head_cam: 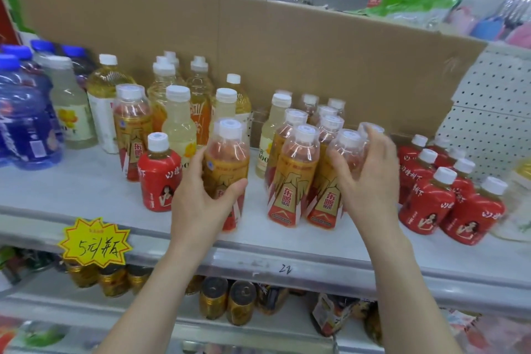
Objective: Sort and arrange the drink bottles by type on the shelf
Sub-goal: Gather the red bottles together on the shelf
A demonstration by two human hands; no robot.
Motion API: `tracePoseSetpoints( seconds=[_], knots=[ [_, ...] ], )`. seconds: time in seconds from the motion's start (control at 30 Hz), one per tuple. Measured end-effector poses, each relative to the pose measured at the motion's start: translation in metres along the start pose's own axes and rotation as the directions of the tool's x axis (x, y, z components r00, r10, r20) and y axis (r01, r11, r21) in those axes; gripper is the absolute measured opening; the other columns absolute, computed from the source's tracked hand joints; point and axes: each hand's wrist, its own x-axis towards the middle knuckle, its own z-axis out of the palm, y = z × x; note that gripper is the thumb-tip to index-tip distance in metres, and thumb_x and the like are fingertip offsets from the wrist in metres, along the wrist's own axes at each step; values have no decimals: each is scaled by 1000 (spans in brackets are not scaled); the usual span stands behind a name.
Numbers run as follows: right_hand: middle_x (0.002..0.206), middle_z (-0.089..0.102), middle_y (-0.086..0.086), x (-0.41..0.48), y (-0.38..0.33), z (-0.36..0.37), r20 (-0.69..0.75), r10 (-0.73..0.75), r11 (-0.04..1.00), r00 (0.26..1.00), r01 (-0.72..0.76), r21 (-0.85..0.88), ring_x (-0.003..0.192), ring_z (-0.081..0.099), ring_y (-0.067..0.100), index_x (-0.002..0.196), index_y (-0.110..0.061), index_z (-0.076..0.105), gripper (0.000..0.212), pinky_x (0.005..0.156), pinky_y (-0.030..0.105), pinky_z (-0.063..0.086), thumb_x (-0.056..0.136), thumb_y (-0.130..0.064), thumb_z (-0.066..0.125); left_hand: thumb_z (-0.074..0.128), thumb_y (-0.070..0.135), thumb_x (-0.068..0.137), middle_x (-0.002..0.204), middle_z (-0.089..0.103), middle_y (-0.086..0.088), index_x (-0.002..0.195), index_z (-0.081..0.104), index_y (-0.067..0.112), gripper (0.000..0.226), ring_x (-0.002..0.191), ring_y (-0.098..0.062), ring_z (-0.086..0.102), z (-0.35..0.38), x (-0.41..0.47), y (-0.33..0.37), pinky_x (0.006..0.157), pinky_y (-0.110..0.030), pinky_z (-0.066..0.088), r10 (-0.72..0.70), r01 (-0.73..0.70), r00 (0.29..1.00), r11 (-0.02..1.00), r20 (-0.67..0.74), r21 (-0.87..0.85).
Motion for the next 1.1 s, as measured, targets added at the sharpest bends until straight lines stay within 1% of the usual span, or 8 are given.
tracePoseSetpoints(
  seconds=[0.1,0.23,0.37,0.53,0.67,0.83,1.0,1.1],
  knots=[
    [135,56,0,-21,-27,-16,-136,-106,984,985,123,126,125,52,17,145,-17,47,55,104,43,46,98,-43,61,76,54,69,119,55,32,130,38,58,73,112,6,54,3,-20,26,94,-23,47,47,-46,998,998,44,-36],
    [111,66,-15,-49,-61,-23,195,-70,885,978,-29,465,105,67,6,131,-29,51,48,87,32,55,91,-50,67,73,58,66,117,58,34,130,43,56,71,109,8,56,28,-36,57,89,-16,48,181,-181,968,983,175,-19],
    [100,71,-16,-50,-47,-44,192,-8,842,981,-97,531,92,69,1,117,-22,55,32,78,23,56,93,-33,72,61,67,66,130,51,28,138,42,48,77,121,1,49,52,-41,68,101,-25,45,243,-261,920,965,308,17],
    [83,64,-30,-32,4,-79,112,93,889,989,-133,439,76,62,-7,106,-28,53,25,66,13,47,93,-40,70,65,55,83,145,41,9,145,40,31,71,134,-11,39,72,-18,54,110,-35,39,240,-259,959,958,150,125],
    [94,66,-17,-11,32,-76,83,126,938,989,-146,313,82,62,-2,108,-32,53,26,71,22,47,92,-41,71,78,37,80,146,42,4,149,30,28,84,133,-16,42,92,-4,35,108,-47,43,82,-105,987,981,136,166],
    [120,60,-5,15,53,-46,137,82,960,987,-115,255,108,60,12,126,-29,56,41,91,36,53,91,-42,71,77,34,82,141,45,6,149,28,30,83,126,-13,47,101,-4,30,102,-43,47,68,-86,992,982,110,168],
    [119,63,-3,19,64,-30,144,120,957,982,-153,246,104,63,15,128,-25,52,42,90,43,56,93,-40,70,76,36,83,137,43,9,149,27,33,82,123,-10,47,100,-6,28,99,-41,50,99,-113,989,985,111,130],
    [122,61,-3,18,58,-26,133,172,957,976,-198,212,109,61,19,126,-25,50,38,88,39,52,95,-38,67,75,35,84,140,42,11,150,26,33,82,124,-6,46,93,-3,26,102,-33,47,107,-129,978,985,180,117]
  ],
)
